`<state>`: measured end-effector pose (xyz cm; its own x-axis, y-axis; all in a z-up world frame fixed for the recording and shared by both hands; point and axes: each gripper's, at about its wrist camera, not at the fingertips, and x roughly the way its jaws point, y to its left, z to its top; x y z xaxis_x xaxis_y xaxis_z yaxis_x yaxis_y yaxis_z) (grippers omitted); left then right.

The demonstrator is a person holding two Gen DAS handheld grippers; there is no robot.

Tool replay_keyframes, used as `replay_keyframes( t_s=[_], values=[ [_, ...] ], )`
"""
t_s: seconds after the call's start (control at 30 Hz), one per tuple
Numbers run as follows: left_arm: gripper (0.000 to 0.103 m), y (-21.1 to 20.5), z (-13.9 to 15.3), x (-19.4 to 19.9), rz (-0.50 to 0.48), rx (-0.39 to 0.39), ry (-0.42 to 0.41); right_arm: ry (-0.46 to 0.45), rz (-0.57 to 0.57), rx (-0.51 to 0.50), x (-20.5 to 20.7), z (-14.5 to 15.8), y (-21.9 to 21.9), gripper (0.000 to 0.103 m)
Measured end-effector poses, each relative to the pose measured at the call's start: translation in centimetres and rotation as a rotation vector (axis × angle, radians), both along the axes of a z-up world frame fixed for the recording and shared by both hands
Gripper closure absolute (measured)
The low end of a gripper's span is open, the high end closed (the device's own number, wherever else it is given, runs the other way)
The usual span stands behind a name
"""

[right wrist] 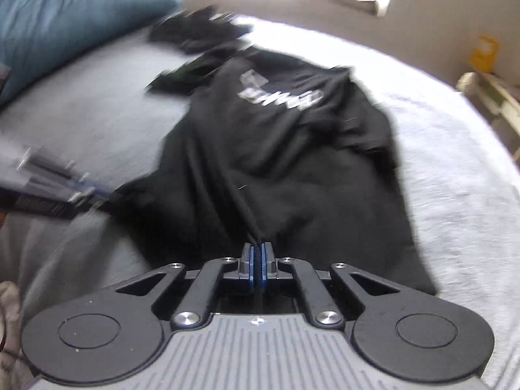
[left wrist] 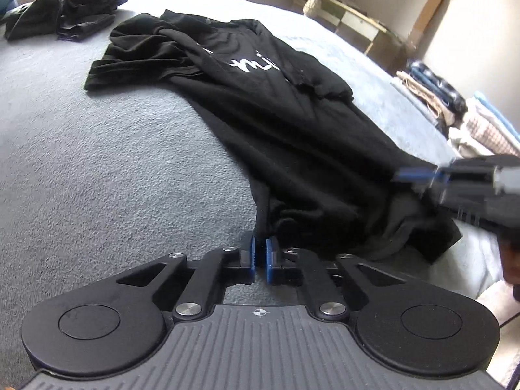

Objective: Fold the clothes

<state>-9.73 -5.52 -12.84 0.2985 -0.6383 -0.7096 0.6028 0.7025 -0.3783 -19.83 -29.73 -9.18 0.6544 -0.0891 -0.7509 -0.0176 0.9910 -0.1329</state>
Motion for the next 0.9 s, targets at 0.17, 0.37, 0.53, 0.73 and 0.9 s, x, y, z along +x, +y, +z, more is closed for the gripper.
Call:
replay_keyframes(
  t_s=[0.17,0.37,0.53,0.73,0.9],
  values=[
    [0.100,1.8,1.8,-1.0,-0.020,-0.148,0.106,-0.060,-0.192,0.112,0.4,1.1,-5.6,0.100],
    [0.101,3.0,2.4,-2.6,-0.011,-0.156,0.145,-0.014,-0.348,0.262,-0.5,0.1,-8.6,0.092],
    [0.101,3.8,2.1,-2.3,0.055,-0.196,0.228,-0.192,-0.084,0.272,-4.7,2.3,-4.9,0.091],
    [0.101,5.0,1.7,-1.3,0.099,-0.254,0.321,-0.216,0.384,0.123,-6.9,1.9,3.5,0.066],
    [0.101,5.6,1.4,-0.5,0.105,-0.293,0.418,-0.231,0.574,-0.014,-7.0,0.0,9.0,0.054]
  ],
)
